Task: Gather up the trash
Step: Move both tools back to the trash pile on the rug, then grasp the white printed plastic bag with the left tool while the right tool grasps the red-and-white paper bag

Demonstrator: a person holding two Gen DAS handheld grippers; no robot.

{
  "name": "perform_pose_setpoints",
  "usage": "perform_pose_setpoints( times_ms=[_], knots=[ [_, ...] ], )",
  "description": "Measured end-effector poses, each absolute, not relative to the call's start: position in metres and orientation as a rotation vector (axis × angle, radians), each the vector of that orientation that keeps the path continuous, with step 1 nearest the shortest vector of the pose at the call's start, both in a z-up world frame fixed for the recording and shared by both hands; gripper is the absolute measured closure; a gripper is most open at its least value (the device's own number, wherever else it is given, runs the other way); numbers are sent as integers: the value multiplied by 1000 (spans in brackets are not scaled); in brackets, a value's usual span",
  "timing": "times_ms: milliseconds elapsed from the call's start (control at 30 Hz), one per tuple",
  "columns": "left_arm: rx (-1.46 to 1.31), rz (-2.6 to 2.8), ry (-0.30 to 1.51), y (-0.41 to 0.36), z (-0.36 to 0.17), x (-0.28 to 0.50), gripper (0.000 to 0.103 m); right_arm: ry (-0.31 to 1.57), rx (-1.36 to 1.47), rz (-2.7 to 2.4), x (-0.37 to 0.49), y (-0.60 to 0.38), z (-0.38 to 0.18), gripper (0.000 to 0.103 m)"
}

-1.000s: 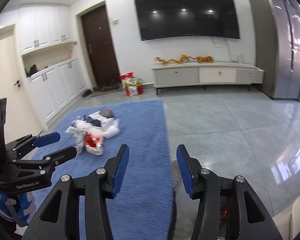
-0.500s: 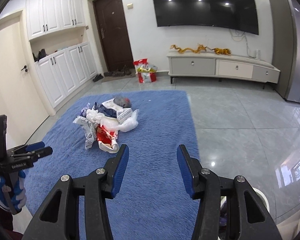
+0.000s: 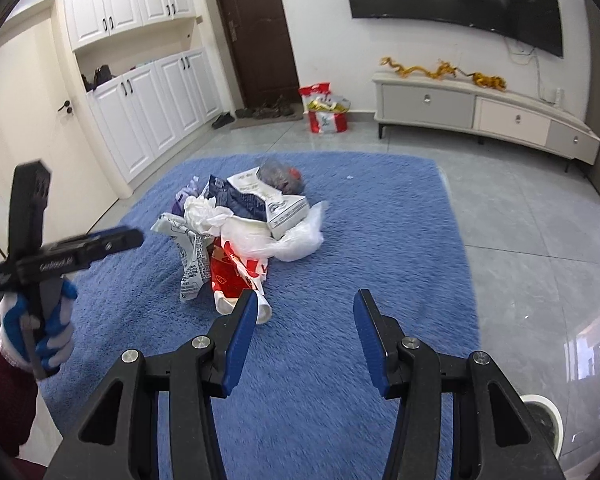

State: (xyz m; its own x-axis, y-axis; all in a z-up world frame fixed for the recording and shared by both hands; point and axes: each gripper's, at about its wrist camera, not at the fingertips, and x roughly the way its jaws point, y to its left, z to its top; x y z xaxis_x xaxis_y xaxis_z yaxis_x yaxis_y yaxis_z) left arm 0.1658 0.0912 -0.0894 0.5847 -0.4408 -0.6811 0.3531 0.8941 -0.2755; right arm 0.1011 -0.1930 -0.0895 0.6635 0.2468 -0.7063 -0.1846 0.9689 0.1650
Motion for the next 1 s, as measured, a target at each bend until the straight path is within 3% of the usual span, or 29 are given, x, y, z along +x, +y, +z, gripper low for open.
perform_pose_setpoints(
  times_ms=[433,567,667,733,833,1000],
  knots=[
    [-169,-700,867,91,-121,223,34,901,73,343,162,-147,-126,54],
    [-165,-733,884,87,-127,213,66,940,67,350,168,-143,-140,55],
    [-132,-717,871,83,-124,204,70,965,73,366,167,-142,-149,66],
    [-134,-707,860,83,-120,197,72,965,87,387,163,-143,-149,81],
    [-144,-690,854,86,-114,183,74,955,65,384,154,-142,-144,92],
    [-105,-653,842,89,-99,149,75,931,50,392,128,-141,-131,97]
  ],
)
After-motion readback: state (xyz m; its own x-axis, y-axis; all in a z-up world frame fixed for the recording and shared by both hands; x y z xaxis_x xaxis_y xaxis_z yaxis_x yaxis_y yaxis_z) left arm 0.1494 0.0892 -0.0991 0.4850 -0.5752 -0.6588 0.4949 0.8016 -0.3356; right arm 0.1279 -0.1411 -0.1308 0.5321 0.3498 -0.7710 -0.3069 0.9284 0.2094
